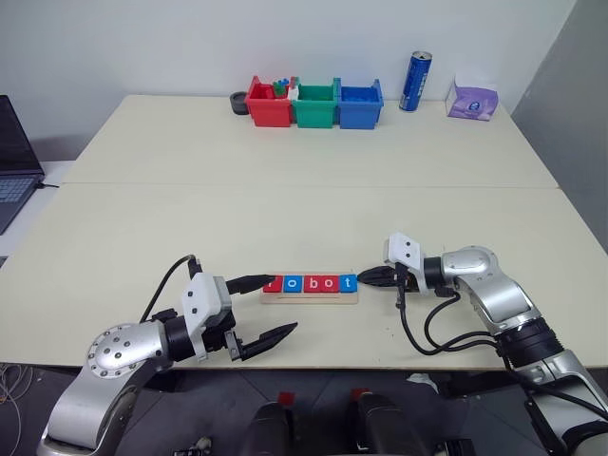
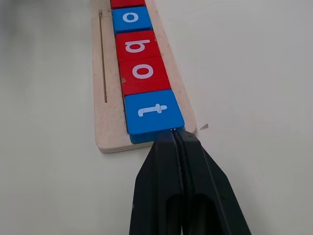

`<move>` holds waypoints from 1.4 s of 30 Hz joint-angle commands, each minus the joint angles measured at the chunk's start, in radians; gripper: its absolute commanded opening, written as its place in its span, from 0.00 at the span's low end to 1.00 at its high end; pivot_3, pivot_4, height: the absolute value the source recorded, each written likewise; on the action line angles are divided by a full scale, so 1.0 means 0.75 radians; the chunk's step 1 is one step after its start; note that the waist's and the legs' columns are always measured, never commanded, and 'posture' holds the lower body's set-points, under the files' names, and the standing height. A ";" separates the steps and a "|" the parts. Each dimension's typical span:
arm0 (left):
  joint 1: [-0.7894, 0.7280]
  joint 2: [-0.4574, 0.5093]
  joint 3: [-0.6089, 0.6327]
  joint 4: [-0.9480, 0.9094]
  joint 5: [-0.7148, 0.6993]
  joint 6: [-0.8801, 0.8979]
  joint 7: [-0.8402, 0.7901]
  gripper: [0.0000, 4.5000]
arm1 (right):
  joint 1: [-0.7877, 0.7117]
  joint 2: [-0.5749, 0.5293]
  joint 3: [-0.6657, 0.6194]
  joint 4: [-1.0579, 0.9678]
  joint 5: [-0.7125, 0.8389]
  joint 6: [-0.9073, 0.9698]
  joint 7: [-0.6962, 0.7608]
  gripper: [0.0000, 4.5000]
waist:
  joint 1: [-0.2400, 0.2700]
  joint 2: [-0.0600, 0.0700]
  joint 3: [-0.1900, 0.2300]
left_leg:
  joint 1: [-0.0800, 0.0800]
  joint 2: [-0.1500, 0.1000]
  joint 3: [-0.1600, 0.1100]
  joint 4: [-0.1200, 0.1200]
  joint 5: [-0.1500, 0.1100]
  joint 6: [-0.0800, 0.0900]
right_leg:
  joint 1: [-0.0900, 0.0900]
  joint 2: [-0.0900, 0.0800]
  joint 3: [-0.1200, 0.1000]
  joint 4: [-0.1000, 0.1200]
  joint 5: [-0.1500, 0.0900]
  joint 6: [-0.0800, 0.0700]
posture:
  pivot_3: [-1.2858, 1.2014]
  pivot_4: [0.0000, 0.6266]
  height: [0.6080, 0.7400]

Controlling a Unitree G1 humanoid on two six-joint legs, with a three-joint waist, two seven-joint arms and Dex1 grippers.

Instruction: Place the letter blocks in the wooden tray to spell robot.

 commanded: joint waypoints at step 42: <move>0.003 0.026 0.038 -0.053 -0.024 0.005 0.001 1.00 | 0.048 0.008 0.007 -0.145 -0.019 0.012 -0.016 0.01 | 0.000 0.000 0.000 | 0.000 0.000 0.000 0.000 0.000 0.000 | 0.000 0.000 0.000 0.000 -0.001 0.001 | 0.52 0.24 1.00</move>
